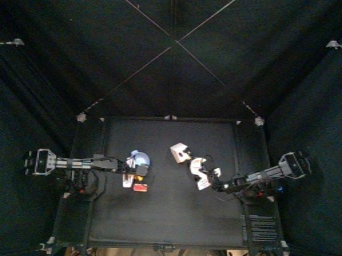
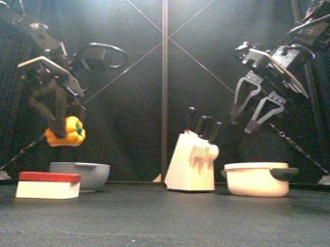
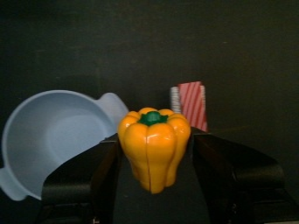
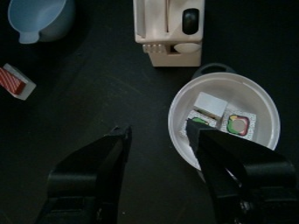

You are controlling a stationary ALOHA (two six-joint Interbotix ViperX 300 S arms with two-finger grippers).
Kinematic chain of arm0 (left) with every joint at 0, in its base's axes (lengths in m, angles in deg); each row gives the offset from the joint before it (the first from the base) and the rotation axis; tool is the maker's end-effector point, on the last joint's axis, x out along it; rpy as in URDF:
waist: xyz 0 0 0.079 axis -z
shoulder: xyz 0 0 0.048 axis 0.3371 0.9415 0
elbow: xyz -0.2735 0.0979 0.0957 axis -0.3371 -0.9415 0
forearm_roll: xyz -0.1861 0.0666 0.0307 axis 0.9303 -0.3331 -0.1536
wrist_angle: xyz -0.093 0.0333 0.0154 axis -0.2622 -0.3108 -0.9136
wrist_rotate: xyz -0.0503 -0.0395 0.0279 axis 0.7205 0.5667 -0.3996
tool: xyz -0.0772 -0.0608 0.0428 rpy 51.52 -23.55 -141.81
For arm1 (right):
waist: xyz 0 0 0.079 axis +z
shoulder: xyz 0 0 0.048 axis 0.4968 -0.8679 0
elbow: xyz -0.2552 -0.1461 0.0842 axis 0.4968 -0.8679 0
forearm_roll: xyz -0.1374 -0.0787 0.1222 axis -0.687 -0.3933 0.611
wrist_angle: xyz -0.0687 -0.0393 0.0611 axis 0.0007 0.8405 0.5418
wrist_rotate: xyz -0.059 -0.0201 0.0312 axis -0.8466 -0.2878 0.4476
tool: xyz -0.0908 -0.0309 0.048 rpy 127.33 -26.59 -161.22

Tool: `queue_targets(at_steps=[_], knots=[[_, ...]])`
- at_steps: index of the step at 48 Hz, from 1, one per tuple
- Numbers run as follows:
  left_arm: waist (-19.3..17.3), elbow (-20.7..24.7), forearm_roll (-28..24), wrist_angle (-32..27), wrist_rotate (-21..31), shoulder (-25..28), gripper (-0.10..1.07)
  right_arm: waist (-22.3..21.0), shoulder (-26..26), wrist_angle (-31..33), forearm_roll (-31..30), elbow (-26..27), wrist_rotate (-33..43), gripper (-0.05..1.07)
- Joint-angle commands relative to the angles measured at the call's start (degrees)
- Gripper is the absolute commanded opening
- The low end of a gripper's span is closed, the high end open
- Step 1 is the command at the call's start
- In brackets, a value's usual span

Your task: Place squash below salmon sushi

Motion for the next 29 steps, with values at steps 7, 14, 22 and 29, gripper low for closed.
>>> queue_targets(at_steps=[7,14,22,29], knots=[[13.62,2.72,-15.29,-4.31,21.01,2.99,0.72,0.0,0.62,0.0,-0.18,0.44,0.09,0.87],[20.74,3.08,-23.12,-3.6,33.57,5.1,0.72,0.09,0.62,0.0,-0.18,0.53,0.09,0.87],[24.17,4.13,-27.42,-1.23,41.84,10.02,0.72,0.18,0.62,0.0,-0.26,0.44,0.09,0.87],[26.02,6.59,-28.3,1.32,42.89,16.0,0.72,0.26,0.62,0.09,-0.26,0.44,0.09,0.87]])
